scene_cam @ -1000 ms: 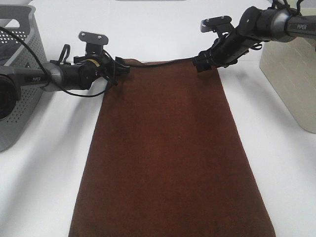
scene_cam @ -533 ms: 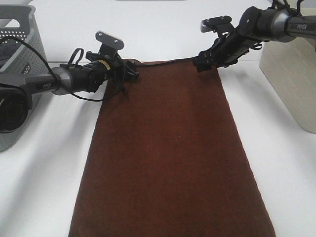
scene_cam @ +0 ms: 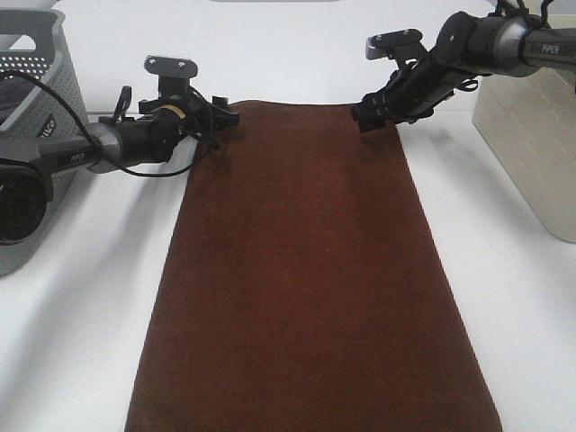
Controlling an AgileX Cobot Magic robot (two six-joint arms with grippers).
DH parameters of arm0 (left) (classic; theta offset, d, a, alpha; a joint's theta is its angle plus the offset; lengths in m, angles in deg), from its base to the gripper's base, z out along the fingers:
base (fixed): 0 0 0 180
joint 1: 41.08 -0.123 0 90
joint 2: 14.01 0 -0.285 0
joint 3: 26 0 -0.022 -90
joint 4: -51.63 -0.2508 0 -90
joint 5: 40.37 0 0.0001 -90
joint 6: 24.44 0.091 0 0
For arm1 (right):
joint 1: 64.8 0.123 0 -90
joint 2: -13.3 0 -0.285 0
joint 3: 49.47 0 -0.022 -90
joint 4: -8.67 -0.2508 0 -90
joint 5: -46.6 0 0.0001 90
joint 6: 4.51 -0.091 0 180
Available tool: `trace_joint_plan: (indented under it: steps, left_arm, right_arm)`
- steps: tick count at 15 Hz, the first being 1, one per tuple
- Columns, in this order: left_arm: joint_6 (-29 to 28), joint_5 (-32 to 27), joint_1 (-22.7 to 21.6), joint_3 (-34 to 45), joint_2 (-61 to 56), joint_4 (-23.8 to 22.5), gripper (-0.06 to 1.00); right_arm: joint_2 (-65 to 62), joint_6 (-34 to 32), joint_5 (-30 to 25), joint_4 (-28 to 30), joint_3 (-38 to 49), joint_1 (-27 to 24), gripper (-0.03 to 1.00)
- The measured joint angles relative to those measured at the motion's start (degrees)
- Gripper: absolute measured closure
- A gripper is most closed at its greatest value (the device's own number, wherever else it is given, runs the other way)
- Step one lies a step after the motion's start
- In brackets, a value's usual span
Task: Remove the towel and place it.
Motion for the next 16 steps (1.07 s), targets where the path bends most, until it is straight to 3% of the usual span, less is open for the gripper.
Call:
trace_joint_plan:
  steps: [2,5,8,11,16]
  left_arm:
    - [0.00,0.06,-1.03,0.00,0.00,3.04,0.31]
    - [0.00,0.00,-1.09,0.00,-0.06,3.09,0.31]
    - [0.00,-5.61,-1.09,0.00,-3.09,2.86,0.31]
    - [0.00,-17.19,-1.09,0.00,-10.26,1.55,0.31]
    - [0.00,-52.77,-1.09,0.00,-27.85,1.15,0.23]
  right_arm:
    - [0.00,0.00,0.00,0.00,0.00,0.00,0.33]
    - [0.00,0.00,-0.40,0.00,0.00,0.00,0.33]
    - [-1.83,0.00,-3.50,0.00,0.00,0.00,0.33]
    - [-6.65,-0.06,-6.53,0.00,0.00,0.00,0.32]
    - [-19.08,-5.96,-17.42,0.00,0.00,0.00,0.19]
